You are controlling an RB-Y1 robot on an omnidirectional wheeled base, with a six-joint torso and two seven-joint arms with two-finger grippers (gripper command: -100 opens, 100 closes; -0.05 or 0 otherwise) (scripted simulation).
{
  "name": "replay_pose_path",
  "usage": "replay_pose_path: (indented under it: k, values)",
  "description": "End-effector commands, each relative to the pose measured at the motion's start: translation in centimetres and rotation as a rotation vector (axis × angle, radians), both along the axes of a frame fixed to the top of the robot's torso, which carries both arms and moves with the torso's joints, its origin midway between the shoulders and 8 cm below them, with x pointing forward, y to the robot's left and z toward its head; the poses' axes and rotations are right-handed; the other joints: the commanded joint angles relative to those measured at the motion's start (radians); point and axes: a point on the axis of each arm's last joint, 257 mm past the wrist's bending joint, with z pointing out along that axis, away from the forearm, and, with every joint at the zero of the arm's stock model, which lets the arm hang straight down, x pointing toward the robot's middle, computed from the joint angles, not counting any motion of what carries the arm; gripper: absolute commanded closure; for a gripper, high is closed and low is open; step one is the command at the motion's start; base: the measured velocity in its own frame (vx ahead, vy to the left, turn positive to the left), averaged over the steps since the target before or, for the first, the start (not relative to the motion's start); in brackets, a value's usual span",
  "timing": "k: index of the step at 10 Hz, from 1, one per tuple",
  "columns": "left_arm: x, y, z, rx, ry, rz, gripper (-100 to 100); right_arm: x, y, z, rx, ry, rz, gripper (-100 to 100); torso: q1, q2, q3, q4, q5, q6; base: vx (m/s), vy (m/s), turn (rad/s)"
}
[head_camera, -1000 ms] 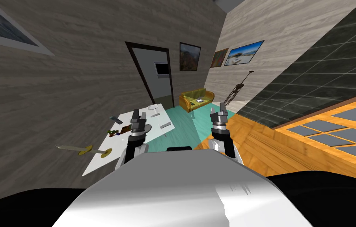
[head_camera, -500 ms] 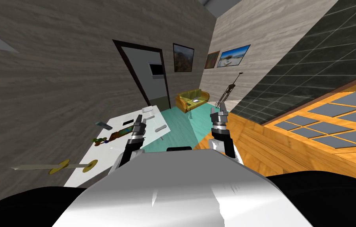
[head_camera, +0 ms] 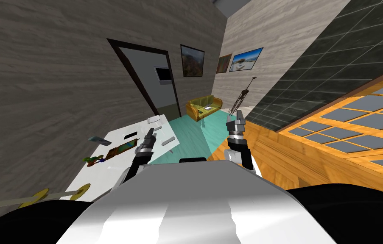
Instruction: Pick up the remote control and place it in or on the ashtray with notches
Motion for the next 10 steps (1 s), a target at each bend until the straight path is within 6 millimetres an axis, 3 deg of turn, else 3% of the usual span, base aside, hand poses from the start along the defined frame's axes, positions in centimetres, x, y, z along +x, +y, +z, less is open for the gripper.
replay_pose_path:
  k: [1,2,3,4,5,6,7,8,9,10]
  values:
    - [-0.6,1.6,-3.0,0.003,0.097,0.028,-100,0.0,0.0,0.0,0.000,0.000,0.000,0,0.000,0.000,0.000,0.000,0.000,0.000,0.081,-0.070,-0.132]
    - [-0.6,1.6,-3.2,0.002,0.103,0.030,-100,0.0,0.0,0.0,0.000,0.000,0.000,0,0.000,-0.001,0.000,0.000,0.000,0.000,0.067,-0.060,-0.066]
    - [-1.4,3.1,-5.6,0.004,0.180,0.053,-100,0.0,0.0,0.0,0.000,0.000,0.000,0,0.000,0.000,0.000,0.000,0.000,0.000,0.107,-0.065,-0.138]
    - [-1.4,3.1,-5.8,0.003,0.188,0.056,-100,0.0,0.0,0.0,0.000,0.000,0.000,0,0.000,-0.002,-0.001,0.000,0.000,0.000,0.090,-0.070,-0.058]
    - [-2.4,4.6,-8.2,0.003,0.266,0.081,-100,0.0,0.0,0.0,0.000,0.000,0.000,0,0.000,-0.001,-0.001,0.000,0.000,0.000,0.079,-0.082,-0.127]
    - [-2.4,4.7,-8.5,0.002,0.274,0.083,-100,0.0,0.0,0.0,0.000,0.000,0.000,0,-0.001,-0.001,0.000,0.000,0.000,0.000,0.072,-0.074,-0.072]
    - [-3.6,6.2,-10.7,-0.001,0.344,0.108,-100,0.0,0.0,0.0,0.000,0.000,0.000,0,-0.001,0.000,0.000,0.000,0.000,0.000,0.097,-0.080,-0.148]
    - [-3.7,6.3,-11.0,-0.002,0.359,0.113,-100,0.0,0.0,0.0,0.000,0.000,0.000,0,-0.001,-0.001,-0.001,0.000,0.000,0.000,0.083,-0.065,-0.063]
    - [-5.1,7.9,-13.4,-0.009,0.435,0.142,-100,0.0,0.0,0.0,0.000,0.000,0.000,0,0.000,-0.001,-0.001,0.000,0.000,0.000,0.101,-0.073,-0.115]
    - [-5.2,8.0,-13.6,-0.010,0.443,0.144,-100,0.0,0.0,0.0,0.000,0.000,0.000,0,0.000,-0.002,-0.001,0.000,0.000,0.000,0.095,-0.060,-0.065]
